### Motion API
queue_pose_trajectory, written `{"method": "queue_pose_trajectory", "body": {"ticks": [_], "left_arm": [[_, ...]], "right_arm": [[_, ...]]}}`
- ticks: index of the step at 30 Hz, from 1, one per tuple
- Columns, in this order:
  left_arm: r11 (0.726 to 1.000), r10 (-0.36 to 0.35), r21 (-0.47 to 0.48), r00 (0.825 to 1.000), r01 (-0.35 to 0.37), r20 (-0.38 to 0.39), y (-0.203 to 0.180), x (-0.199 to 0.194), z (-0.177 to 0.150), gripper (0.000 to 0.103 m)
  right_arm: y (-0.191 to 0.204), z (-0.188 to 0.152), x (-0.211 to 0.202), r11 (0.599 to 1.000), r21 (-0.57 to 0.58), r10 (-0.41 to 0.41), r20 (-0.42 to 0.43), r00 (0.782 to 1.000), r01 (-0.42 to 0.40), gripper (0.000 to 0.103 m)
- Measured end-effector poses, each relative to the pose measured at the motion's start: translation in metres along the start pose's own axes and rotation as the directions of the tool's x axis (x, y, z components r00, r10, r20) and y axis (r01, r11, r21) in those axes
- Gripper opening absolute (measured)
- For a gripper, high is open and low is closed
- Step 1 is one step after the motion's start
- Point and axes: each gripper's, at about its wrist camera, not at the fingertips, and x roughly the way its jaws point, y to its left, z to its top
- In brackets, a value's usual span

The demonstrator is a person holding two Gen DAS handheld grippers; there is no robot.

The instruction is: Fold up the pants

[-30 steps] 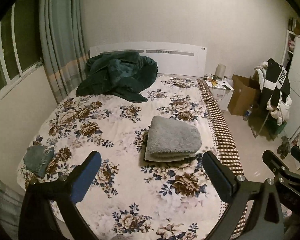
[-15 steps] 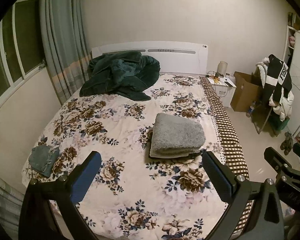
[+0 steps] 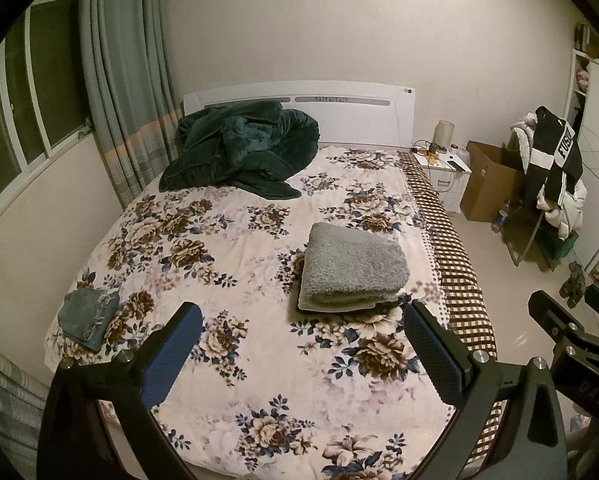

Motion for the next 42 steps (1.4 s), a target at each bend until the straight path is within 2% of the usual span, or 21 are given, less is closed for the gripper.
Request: {"method": "queue_pose_trajectory", "body": {"ticks": [42], "left_arm": [[1.000, -0.008, 0.005, 1.000, 0.008, -0.003, -0.0056, -0.0105, -0.0033, 0.103]], "right_arm": [[0.0075, -0.0040, -0.0002, 1.000, -0.011, 0.016, -0.001, 1.000, -0.016, 0.103]]}}
